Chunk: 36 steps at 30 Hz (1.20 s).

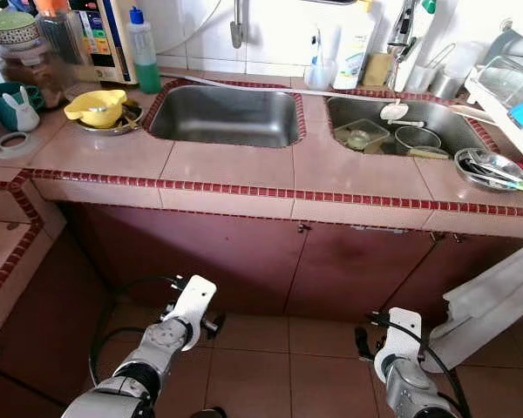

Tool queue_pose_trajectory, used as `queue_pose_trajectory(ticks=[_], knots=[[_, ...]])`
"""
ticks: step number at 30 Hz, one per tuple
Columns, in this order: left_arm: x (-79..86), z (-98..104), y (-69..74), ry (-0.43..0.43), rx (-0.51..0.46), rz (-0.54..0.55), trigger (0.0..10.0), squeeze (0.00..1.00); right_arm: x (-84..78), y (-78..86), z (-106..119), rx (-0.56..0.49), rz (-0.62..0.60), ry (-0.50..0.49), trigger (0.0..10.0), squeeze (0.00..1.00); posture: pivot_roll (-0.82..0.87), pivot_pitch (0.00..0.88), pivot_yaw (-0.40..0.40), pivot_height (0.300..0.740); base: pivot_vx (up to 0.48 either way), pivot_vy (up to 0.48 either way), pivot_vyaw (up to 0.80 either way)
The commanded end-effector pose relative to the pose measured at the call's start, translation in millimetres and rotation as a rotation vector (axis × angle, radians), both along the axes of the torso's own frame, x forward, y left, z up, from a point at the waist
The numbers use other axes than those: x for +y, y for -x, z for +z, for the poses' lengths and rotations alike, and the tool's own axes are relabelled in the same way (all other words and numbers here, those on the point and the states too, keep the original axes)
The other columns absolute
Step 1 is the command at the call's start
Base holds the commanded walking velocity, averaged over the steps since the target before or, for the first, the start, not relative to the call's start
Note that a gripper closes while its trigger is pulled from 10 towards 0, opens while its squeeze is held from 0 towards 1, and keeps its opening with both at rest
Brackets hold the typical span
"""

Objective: Kitchen organization

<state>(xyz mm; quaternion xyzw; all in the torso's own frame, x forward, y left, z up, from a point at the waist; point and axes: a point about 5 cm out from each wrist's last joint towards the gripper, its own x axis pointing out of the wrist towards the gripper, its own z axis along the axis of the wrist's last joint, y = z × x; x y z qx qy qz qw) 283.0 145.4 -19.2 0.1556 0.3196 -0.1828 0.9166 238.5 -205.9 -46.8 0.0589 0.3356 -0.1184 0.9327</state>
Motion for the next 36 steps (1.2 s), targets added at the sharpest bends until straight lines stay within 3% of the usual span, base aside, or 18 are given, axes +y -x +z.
queue_pose_trajectory(ticks=[1, 10, 17, 36], knots=[[-3.8, 4.6, -4.7, -0.008, -0.019, -0.036, 10.0, 0.00, -2.5, -0.6, 1.0, -0.007, -0.024, -0.003, 10.0, 0.00, 0.20, 0.000, 0.002, 0.740, 0.000, 0.000, 0.00], [1.7, -6.3, 7.9, -0.058, 0.025, -0.080, 10.0, 0.00, 3.7, 6.3, -4.2, -0.006, -0.051, -0.031, 10.0, 0.00, 0.18, 0.000, 0.031, 0.740, 0.000, 0.000, -0.09], [-4.4, -5.3, 6.7, -0.036, 0.020, -0.080, 10.0, 0.00, 7.5, 3.9, -3.4, -0.010, -0.053, -0.045, 10.0, 0.00, 0.19, 0.000, 0.018, 0.740, 0.000, 0.000, 0.00], [-7.8, -3.6, 4.6, 0.002, 0.022, -0.054, 10.0, 0.00, -1.8, 8.4, -5.1, 0.020, -0.079, 0.004, 10.0, 0.00, 0.18, 0.000, 0.007, 0.740, 0.000, 0.000, 0.00]])
